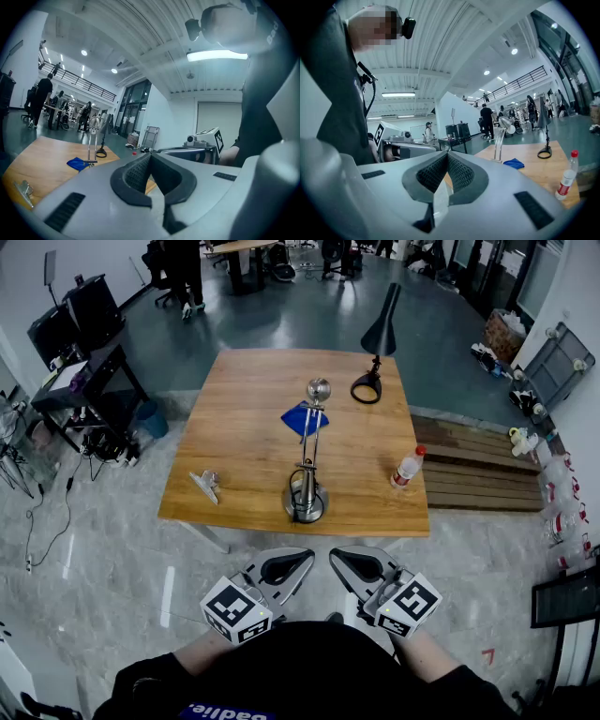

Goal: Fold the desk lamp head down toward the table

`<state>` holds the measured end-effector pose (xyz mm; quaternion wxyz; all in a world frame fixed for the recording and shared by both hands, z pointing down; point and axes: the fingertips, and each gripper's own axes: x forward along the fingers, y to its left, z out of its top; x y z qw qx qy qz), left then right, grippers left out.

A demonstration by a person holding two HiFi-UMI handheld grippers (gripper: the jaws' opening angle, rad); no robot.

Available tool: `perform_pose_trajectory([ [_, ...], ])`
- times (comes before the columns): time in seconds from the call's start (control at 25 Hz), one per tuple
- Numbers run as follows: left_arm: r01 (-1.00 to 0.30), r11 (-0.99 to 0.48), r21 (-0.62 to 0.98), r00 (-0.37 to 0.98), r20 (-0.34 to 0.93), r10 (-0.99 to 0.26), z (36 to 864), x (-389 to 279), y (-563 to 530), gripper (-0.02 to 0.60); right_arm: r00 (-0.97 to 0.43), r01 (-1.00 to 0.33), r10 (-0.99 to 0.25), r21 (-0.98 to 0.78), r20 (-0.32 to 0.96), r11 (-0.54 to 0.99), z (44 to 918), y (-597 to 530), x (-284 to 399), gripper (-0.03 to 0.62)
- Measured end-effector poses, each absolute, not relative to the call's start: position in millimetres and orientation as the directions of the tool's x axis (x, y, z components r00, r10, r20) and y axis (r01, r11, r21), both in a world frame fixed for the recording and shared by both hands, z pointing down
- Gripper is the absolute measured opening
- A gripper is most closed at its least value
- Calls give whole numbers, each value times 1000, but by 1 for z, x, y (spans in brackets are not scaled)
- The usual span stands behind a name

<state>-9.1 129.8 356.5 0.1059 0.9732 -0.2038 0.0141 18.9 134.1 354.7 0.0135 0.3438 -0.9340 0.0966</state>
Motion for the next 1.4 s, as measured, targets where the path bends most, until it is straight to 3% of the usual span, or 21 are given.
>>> perform_pose_trajectory([
  [0.52, -414, -889, 197, 910, 80, -406, 358, 0, 123, 8, -780, -622, -622, -190, 65, 760, 353, 129, 26, 5],
  [1.08, -527, -835, 155, 850, 117, -514, 372, 23, 98, 8, -829, -550, -558, -211, 23, 808, 361, 115, 57, 5],
  [1.4, -534, -836, 127, 843, 154, -515, 397, 15, 41, 8, -816, -571, -576, -227, 50, 789, 369, 66, 53, 5],
])
